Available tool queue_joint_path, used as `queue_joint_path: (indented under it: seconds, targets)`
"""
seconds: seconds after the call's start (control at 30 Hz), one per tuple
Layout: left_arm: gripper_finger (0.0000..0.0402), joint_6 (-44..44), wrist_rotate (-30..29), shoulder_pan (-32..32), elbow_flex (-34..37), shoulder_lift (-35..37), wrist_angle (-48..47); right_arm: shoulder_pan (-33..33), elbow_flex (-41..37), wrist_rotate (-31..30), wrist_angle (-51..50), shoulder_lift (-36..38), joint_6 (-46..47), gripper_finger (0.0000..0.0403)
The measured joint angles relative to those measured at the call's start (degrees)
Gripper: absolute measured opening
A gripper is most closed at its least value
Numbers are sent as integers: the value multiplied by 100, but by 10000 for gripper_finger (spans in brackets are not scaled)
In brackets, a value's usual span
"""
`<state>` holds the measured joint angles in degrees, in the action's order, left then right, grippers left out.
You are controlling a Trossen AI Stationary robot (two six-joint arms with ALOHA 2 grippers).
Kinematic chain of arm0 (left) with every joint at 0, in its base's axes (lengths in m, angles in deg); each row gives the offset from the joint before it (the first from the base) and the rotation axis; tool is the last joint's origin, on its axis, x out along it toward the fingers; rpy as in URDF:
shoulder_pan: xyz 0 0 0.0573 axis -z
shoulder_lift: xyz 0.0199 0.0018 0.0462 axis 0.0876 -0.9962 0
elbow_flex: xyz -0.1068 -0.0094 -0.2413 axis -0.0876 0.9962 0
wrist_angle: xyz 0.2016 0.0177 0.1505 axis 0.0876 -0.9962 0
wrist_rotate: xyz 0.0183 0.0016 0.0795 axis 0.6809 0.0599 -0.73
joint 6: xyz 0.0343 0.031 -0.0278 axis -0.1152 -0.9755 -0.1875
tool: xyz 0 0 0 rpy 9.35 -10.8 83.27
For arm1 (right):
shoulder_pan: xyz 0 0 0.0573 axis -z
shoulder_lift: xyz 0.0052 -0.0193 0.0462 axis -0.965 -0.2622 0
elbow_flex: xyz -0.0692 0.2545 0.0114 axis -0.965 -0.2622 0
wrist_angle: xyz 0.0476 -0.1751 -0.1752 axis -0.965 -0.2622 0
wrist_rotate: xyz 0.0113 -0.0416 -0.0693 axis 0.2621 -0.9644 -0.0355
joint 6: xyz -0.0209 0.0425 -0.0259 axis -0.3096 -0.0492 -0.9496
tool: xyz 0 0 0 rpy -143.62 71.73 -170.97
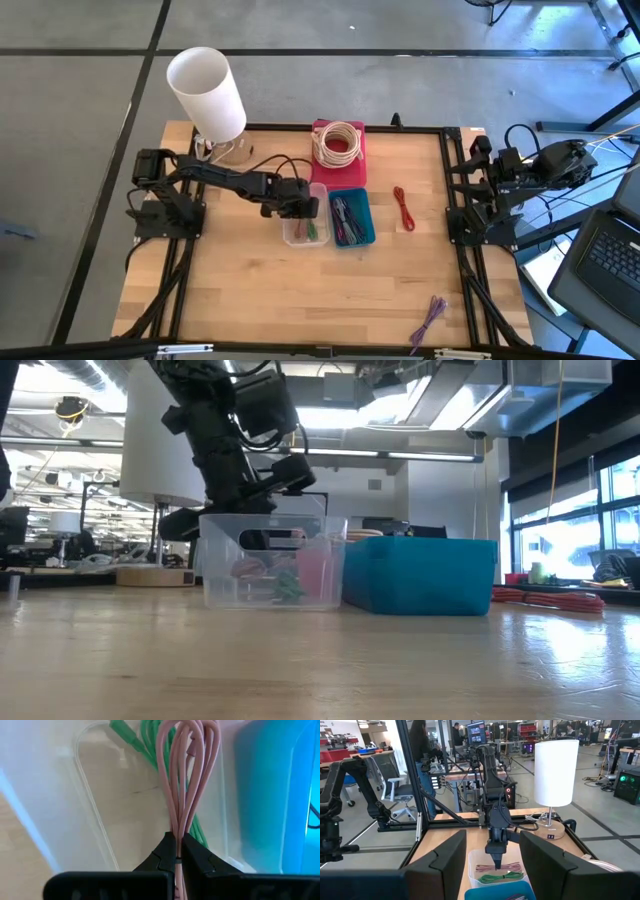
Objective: Pick & Place USB Port
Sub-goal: Put the pink charger cable into the transparent bin, then put the red charger cable into the transparent bin
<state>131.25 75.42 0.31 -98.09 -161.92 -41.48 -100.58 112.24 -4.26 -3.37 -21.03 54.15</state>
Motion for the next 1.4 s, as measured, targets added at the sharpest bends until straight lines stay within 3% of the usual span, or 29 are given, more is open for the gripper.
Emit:
queue_joint_path:
  seconds: [0.13,0.53,0.67,0.8,1.07,1.27,1.4]
  targets:
    - [21,-482,24,3,10,-6,294,0,0,0,2,0,0,188]
    - [148,-998,107,-31,22,-31,1250,-2,0,0,2,0,2,188]
    - [162,-1116,684,-110,22,52,1994,-2,0,0,2,1,5,188]
    - [160,-1465,822,-111,-77,388,3056,0,0,-1,17,2,14,188]
    - [148,-3298,465,124,-138,2011,4441,-2,0,15,63,2,775,188]
    - [148,-5200,-289,849,-140,3758,4156,-2,0,13,357,-5,756,188]
    - [146,-6233,-1055,1565,-144,4726,3252,-1,0,11,971,-98,757,188]
